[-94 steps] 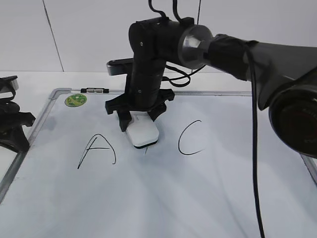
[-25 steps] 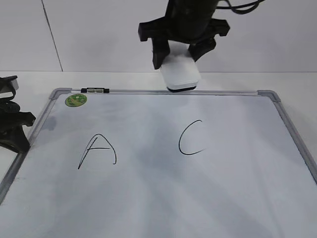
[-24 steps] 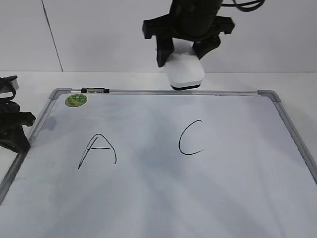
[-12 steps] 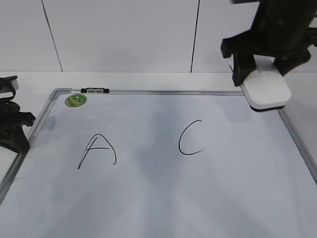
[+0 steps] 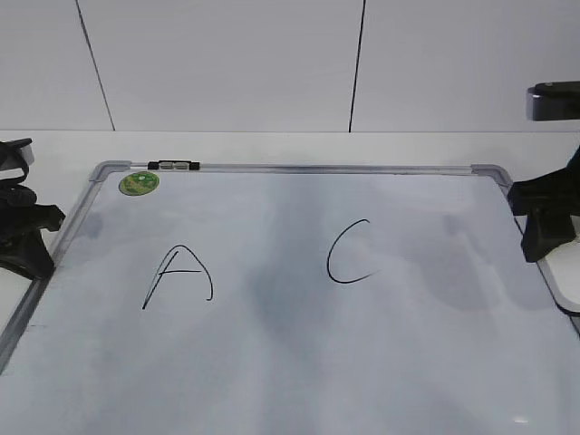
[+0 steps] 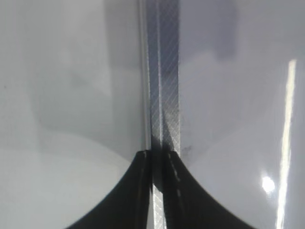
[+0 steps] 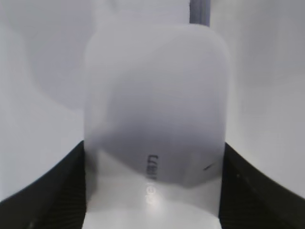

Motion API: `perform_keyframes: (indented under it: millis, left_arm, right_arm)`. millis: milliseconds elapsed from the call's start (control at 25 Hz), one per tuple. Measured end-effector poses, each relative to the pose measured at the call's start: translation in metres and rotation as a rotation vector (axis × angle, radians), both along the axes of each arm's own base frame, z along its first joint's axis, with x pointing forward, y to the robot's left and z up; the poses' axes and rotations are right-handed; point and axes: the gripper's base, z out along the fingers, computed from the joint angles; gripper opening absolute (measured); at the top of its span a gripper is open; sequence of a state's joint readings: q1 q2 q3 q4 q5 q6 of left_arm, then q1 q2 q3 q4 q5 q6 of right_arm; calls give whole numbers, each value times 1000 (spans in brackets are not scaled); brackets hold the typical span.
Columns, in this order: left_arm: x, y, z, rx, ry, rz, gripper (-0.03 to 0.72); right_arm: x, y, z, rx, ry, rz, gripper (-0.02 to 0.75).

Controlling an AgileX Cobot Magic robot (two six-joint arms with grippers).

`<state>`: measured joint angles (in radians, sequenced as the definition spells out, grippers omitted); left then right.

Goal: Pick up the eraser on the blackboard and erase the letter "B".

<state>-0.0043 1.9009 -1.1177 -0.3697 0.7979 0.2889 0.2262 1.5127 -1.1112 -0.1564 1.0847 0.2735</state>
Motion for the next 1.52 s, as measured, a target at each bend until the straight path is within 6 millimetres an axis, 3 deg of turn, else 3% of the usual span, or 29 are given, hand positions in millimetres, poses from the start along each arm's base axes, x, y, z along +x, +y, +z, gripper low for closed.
perform_keyframes:
  millis: [240, 600, 840, 1360, 1520]
  left_arm:
    - [0, 0, 0, 0, 0, 0, 46]
    - [0, 0, 0, 0, 0, 0, 46]
    - [0, 0, 0, 0, 0, 0, 46]
    - [0, 0, 0, 0, 2, 0, 46]
    - [0, 0, 0, 0, 2, 0, 46]
  right_arm:
    - [10, 3, -19, 24, -61, 24, 529]
    - [32, -9, -66, -27, 44, -18, 529]
    - [38, -15, -76, -26, 47, -25, 529]
    - [45, -12, -78, -2, -19, 12, 529]
    - [47, -13, -88, -18, 17, 19, 529]
